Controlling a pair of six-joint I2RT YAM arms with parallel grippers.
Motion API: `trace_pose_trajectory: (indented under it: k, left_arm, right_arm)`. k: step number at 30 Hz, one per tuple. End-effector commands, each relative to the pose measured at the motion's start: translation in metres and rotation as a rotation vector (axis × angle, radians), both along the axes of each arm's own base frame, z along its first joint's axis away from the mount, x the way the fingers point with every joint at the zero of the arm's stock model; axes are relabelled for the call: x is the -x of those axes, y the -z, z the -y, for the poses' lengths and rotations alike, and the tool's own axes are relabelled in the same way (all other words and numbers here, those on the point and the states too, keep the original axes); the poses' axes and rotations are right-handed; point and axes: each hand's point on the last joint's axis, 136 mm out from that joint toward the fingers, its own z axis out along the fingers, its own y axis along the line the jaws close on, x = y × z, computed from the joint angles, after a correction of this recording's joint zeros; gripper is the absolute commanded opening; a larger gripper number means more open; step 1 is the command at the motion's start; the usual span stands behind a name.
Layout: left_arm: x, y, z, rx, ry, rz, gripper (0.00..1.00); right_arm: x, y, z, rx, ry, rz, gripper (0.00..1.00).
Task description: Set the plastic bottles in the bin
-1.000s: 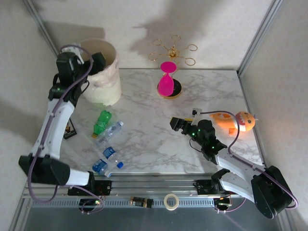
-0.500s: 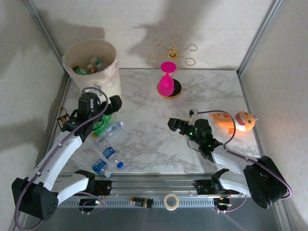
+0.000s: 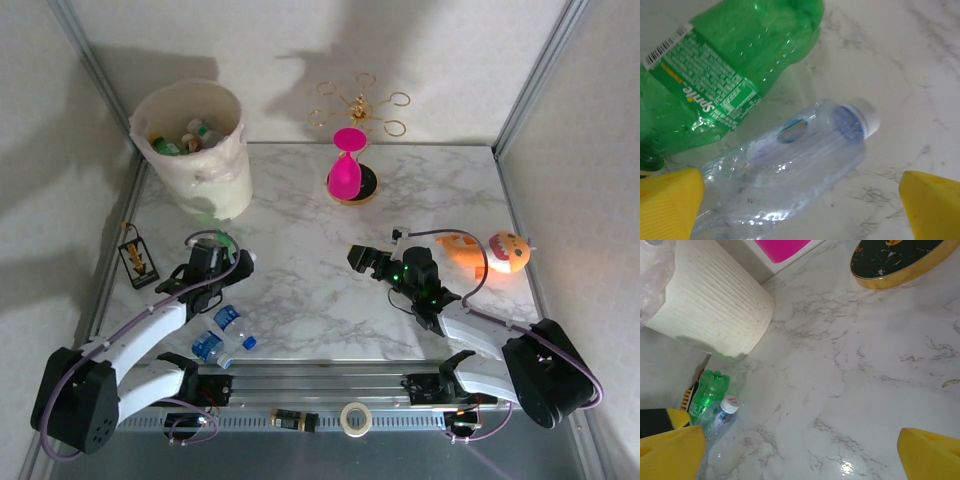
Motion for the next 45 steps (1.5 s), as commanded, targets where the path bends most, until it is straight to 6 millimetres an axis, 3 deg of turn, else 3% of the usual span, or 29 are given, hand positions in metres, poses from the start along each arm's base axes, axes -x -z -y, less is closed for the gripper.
trace_pose_trajectory:
  k: [1, 15, 26, 39, 45]
  left_arm:
    - [-0.011, 0.001, 0.0, 0.007, -0.031, 0.038, 1.0]
    - [-0.016, 0.014, 0.034, 0.109, 0.034, 0.004, 0.99]
    - [-0.014, 0.047, 0.033, -0.061, 0.126, -0.123, 0.99]
    - [-0.017, 0.056, 0.032, -0.16, 0.169, -0.169, 1.0]
    - [-0.026, 0.059, 0.031, -0.182, 0.156, -0.16, 0.88]
  right_arm:
    - [-0.006, -0.016, -0.002, -0.027, 0.004, 0.028, 0.99]
    - [-0.006, -0.013, 0.0, -0.023, 0.015, 0.022, 0.99]
    - [-0.004, -0.011, 0.003, -0.018, 0.024, 0.018, 0.99]
    - [-0.004, -0.01, 0.005, -0.016, 0.029, 0.018, 0.99]
    - [-0.003, -0.011, 0.005, -0.017, 0.03, 0.021, 0.99]
